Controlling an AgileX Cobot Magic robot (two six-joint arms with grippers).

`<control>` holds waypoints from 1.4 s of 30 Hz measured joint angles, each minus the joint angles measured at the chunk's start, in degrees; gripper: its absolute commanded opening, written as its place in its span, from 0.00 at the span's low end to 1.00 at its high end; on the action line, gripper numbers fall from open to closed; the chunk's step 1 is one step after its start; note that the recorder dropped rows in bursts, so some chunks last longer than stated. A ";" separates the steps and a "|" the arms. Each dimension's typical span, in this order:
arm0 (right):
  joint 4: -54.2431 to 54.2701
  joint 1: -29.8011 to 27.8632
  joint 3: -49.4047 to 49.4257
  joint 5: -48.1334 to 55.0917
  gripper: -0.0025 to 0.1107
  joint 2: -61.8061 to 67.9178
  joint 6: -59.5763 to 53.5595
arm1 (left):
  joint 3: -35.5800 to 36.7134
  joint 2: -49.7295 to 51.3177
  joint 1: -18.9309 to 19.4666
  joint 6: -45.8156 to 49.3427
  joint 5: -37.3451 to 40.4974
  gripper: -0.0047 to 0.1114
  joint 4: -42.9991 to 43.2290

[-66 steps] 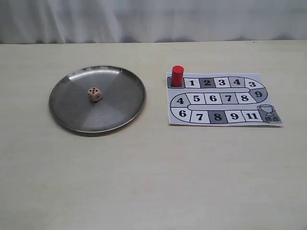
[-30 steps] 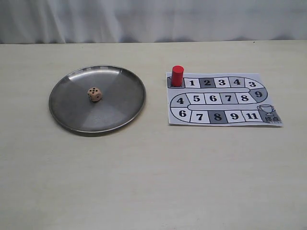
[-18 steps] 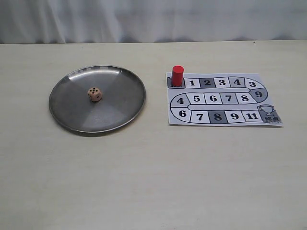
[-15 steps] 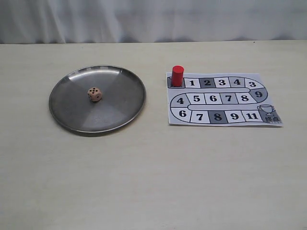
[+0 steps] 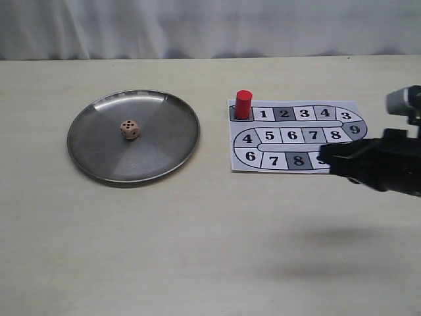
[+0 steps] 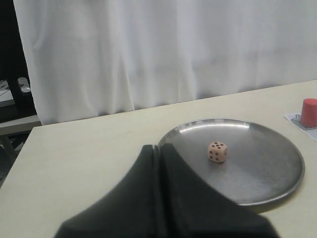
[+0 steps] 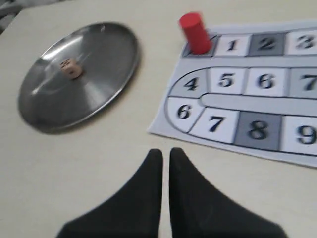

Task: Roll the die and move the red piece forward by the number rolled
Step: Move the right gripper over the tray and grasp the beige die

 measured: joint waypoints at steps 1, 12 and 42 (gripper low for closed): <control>-1.55 0.85 -1.37 -1.51 0.06 2.82 0.84 | 0.00 0.00 0.00 0.00 0.00 0.04 0.00; -5.82 31.07 -26.71 18.89 0.13 24.55 5.35 | 0.00 0.00 0.00 0.00 0.00 0.04 0.00; -4.10 43.33 -78.84 31.81 0.42 68.08 -0.25 | 0.00 0.00 0.00 0.00 0.14 0.04 0.00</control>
